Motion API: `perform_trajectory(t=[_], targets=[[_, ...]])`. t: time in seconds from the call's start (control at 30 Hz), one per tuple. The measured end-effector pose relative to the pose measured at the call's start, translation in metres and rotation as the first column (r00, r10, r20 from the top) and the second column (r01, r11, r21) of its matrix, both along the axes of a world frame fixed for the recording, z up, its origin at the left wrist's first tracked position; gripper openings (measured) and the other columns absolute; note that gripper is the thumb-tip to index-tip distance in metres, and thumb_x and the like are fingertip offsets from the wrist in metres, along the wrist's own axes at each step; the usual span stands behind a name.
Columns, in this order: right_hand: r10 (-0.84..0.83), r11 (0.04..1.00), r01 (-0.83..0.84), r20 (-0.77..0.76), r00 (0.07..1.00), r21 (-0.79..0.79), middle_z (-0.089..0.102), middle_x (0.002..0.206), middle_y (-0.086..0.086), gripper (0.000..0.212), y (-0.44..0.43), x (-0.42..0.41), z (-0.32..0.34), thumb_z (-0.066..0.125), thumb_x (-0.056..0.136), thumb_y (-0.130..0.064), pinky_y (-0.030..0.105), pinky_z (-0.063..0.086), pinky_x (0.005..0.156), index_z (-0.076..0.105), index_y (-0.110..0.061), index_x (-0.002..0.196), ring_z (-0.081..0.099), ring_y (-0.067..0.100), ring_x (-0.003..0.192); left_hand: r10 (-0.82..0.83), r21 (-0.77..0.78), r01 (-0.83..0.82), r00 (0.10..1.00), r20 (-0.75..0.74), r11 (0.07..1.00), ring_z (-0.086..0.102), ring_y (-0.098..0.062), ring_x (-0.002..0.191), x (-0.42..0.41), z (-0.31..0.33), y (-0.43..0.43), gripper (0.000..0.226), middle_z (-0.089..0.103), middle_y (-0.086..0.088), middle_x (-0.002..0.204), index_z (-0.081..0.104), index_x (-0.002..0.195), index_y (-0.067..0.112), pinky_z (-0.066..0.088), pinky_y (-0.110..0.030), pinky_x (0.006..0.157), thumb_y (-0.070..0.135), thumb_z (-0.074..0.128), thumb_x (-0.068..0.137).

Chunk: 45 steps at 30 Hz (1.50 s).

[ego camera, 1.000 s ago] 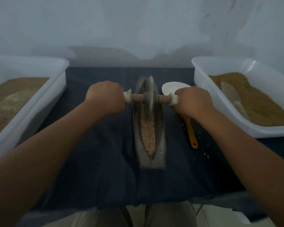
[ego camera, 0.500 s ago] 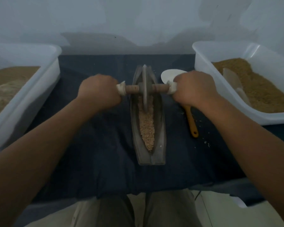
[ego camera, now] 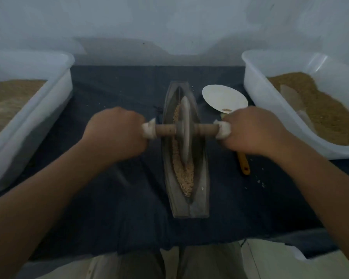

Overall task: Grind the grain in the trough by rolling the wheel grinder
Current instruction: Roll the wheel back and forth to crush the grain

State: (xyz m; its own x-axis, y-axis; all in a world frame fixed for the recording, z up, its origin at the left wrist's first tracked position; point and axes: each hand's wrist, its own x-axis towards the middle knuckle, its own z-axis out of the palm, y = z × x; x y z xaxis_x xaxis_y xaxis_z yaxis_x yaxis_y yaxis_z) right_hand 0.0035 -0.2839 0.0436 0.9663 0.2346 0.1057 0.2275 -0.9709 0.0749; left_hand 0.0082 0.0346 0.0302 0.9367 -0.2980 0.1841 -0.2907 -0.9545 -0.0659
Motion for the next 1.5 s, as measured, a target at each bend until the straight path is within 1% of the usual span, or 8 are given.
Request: perform_trajectory(t=[0.17,0.27,0.47,0.63,0.83,0.97,1.3,1.5], targets=[[-0.129,0.991,0.13,0.04,0.991,-0.037,0.059,0.07,-0.003,0.032,0.015,0.063,0.004,0.056,0.09,-0.053,0.036,0.049,0.062,0.055,-0.029,0.069,0.054,0.017,0.065,0.093,-0.023,-0.092,0.995,0.047,0.995,0.059,-0.029,0.063,0.059,0.014,-0.021,0.029,0.056,0.0,0.067,0.051,0.063,0.02,0.046,-0.032,0.059,0.042,0.06,0.081],[-0.102,0.994,0.104,0.054,0.993,-0.027,0.058,0.066,-0.004,0.033,0.014,0.046,0.008,0.059,0.094,-0.046,0.029,0.036,0.052,0.056,-0.026,0.067,0.052,0.014,0.059,0.049,-0.026,-0.05,0.998,-0.033,0.998,0.063,-0.03,0.069,0.045,0.018,-0.017,0.028,0.058,0.001,0.07,0.052,0.066,0.021,0.05,-0.034,0.062,0.041,0.061,0.083],[0.144,0.988,-0.15,0.129,0.981,0.045,0.043,0.045,-0.011,0.045,-0.01,-0.023,-0.004,0.041,0.082,-0.066,0.033,0.047,0.041,0.044,-0.031,0.053,0.043,0.005,0.04,-0.088,-0.089,0.082,0.994,-0.064,0.993,0.044,-0.013,0.049,-0.028,-0.005,0.019,0.033,0.048,0.011,0.055,0.048,0.061,0.028,0.031,-0.027,0.049,0.058,0.045,0.072],[0.046,0.998,-0.036,0.244,0.969,-0.046,0.048,0.054,-0.01,0.043,0.005,0.031,-0.001,0.05,0.088,-0.063,0.026,0.032,0.047,0.049,-0.029,0.062,0.043,0.009,0.047,0.06,-0.057,-0.064,0.997,-0.057,0.996,0.052,-0.022,0.058,0.024,-0.003,-0.003,0.029,0.051,0.009,0.063,0.053,0.064,0.024,0.044,-0.032,0.058,0.049,0.054,0.078],[-0.101,0.992,0.1,-0.015,0.995,-0.073,0.061,0.072,-0.004,0.028,0.015,0.066,0.019,0.063,0.091,-0.047,0.031,0.038,0.055,0.055,-0.029,0.07,0.054,0.015,0.063,0.096,-0.03,-0.099,0.992,-0.088,0.995,0.062,-0.026,0.07,0.057,0.02,-0.02,0.022,0.064,0.0,0.076,0.061,0.074,0.02,0.056,-0.036,0.067,0.042,0.062,0.079],[-0.002,0.999,-0.005,-0.185,0.983,-0.038,0.063,0.063,-0.007,0.028,0.002,0.003,0.021,0.062,0.086,-0.052,0.029,0.042,0.05,0.063,-0.029,0.068,0.06,0.008,0.058,-0.047,-0.036,0.041,0.985,-0.168,0.998,0.054,-0.012,0.055,0.004,0.008,0.006,0.024,0.056,0.007,0.06,0.055,0.064,0.022,0.038,-0.025,0.049,0.043,0.062,0.074],[-0.13,0.989,0.129,-0.006,0.992,-0.076,0.062,0.07,-0.005,0.024,0.018,0.071,0.019,0.055,0.087,-0.05,0.032,0.046,0.056,0.06,-0.03,0.075,0.06,0.016,0.065,0.104,-0.039,-0.105,0.994,-0.025,0.994,0.059,-0.027,0.069,0.078,0.018,-0.018,0.033,0.056,0.004,0.071,0.053,0.068,0.022,0.047,-0.034,0.064,0.053,0.059,0.078],[-0.073,0.995,0.063,-0.127,0.989,-0.077,0.063,0.071,-0.005,0.021,0.014,0.053,0.027,0.06,0.09,-0.04,0.03,0.038,0.054,0.063,-0.027,0.074,0.059,0.013,0.065,-0.005,-0.03,-0.001,0.974,-0.227,1.0,0.064,-0.024,0.071,0.055,0.014,-0.007,0.025,0.064,0.002,0.074,0.057,0.069,0.019,0.051,-0.031,0.062,0.041,0.065,0.079]])
